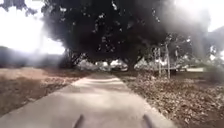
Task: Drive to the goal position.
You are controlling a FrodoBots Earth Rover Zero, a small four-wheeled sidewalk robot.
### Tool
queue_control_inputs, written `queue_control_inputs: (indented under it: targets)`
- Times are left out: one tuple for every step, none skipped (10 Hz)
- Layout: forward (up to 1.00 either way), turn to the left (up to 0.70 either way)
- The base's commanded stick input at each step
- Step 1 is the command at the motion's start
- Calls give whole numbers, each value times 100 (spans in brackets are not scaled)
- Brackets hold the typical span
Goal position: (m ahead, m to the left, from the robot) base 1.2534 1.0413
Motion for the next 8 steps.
queue_control_inputs:
  targets:
    - [70,18]
    - [70,27]
    - [70,0]
    - [70,2]
    - [70,4]
    - [70,6]
    - [70,8]
    - [70,0]
